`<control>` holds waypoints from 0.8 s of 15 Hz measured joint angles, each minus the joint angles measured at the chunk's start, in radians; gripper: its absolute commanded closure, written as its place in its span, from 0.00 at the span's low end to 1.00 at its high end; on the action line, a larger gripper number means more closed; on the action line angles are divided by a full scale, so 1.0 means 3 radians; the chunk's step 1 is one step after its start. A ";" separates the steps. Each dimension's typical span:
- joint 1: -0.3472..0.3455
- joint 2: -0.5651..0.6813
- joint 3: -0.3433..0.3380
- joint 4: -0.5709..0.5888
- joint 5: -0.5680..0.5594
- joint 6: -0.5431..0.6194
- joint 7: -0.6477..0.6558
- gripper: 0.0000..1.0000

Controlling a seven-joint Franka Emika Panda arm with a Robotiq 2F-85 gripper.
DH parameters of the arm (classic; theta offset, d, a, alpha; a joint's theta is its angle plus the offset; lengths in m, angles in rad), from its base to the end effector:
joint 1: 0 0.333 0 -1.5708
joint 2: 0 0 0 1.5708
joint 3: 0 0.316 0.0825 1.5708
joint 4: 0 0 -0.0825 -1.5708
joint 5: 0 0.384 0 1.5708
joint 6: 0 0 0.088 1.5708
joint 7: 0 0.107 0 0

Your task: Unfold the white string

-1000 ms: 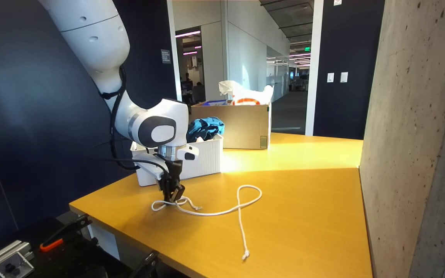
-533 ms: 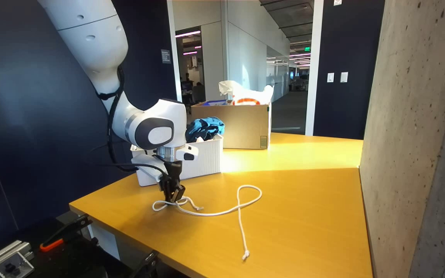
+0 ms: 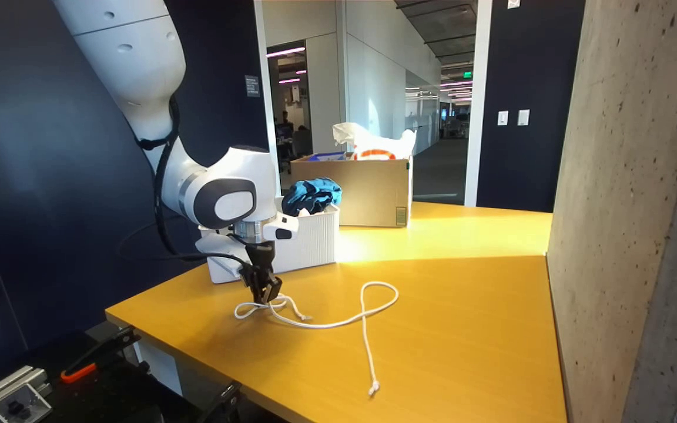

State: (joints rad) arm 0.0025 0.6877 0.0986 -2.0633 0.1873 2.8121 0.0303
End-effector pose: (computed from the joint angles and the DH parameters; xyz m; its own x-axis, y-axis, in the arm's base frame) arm 0.5787 0.0512 0.1007 0.9904 -0.1314 0.0419 -0.1247 -0.9831 -0.1339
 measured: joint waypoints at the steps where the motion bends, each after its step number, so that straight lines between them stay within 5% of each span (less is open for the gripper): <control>1: -0.0002 -0.0002 0.0010 0.0009 -0.0001 0.0011 -0.0006 0.98; 7: -0.0199 0.0007 0.0293 0.0075 -0.0005 0.0002 -0.0511 0.98; 12: -0.1066 0.0006 0.1034 0.0044 0.0253 -0.0310 -0.1456 0.98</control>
State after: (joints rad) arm -0.3172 0.6894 0.4089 -2.0502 0.2632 2.7193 -0.4064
